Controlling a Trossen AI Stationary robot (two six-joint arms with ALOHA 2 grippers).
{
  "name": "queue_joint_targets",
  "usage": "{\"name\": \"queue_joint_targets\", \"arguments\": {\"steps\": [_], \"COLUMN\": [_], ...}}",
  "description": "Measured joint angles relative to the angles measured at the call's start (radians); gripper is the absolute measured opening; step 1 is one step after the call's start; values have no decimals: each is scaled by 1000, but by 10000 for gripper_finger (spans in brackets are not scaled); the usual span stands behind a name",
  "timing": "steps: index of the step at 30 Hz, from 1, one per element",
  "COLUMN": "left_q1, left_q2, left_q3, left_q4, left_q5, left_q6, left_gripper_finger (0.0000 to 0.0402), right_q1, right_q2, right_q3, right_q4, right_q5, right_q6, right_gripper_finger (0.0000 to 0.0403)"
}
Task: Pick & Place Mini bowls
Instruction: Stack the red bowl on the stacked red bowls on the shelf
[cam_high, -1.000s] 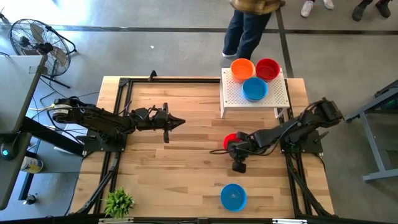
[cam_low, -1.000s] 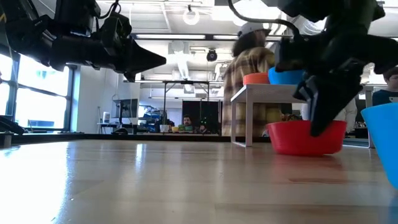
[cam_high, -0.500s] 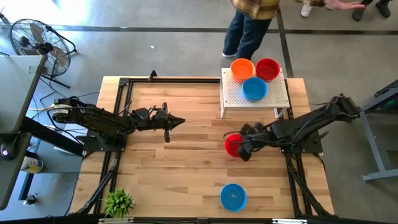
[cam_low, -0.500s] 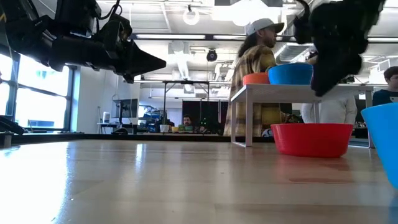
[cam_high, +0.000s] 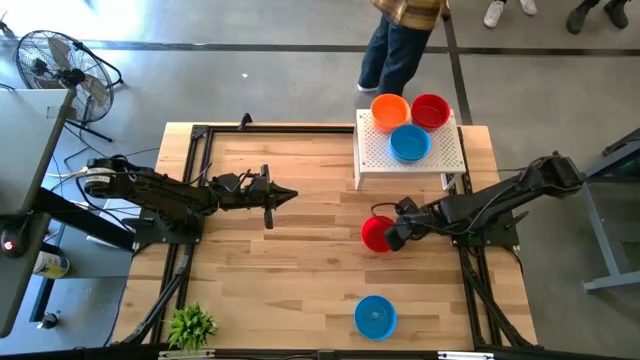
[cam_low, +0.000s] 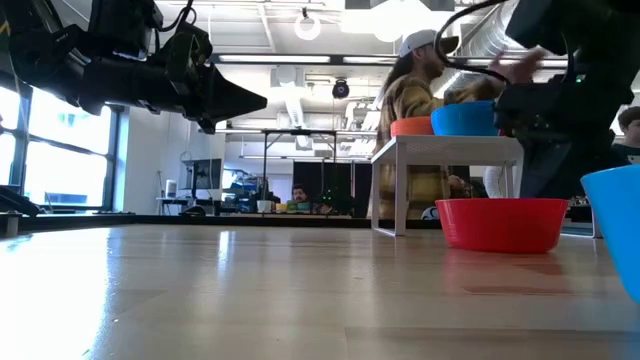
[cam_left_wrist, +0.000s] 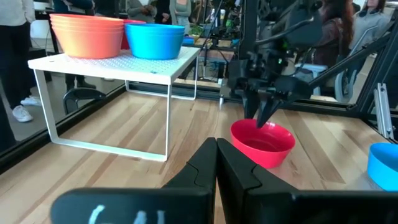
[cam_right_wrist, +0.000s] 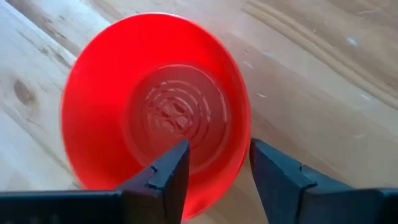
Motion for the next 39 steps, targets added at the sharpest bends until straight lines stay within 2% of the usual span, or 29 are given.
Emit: {"name": "queue_joint_targets", "arguments": {"steps": [3,8,10,14,21,25,29,33,39], "left_q1": [0,0,0,0,0,0,0,0,0], "left_q2": [0,0,0,0,0,0,0,0,0], "left_q3": [0,0,0,0,0,0,0,0,0], "left_q4": [0,0,0,0,1,7,8,8,8], "left_q5": [0,1,1,1,1,2,3,3,3], "left_q6": [0,0,0,0,0,-1,-1,-1,-1], "left_gripper_finger": [2,2,2,2,2,2,2,2,2], "right_q1": [-6,-6,-6,-6,-6,-17,-33,-62,-85], "right_q2": [0,0,0,-2,-36,-42,-33,-33,-33], "right_q3": [-11,-12,-12,-12,22,80,113,117,123], "right_q4": [17,27,32,39,51,-6,-72,-125,-153], "right_q5": [-4,-5,-8,-27,-50,-65,-104,-100,-76], "right_q6": [-13,-37,-48,-51,-85,-139,-177,-194,-265], "right_gripper_finger": [123,30,8,19,5,2,21,36,30]}}
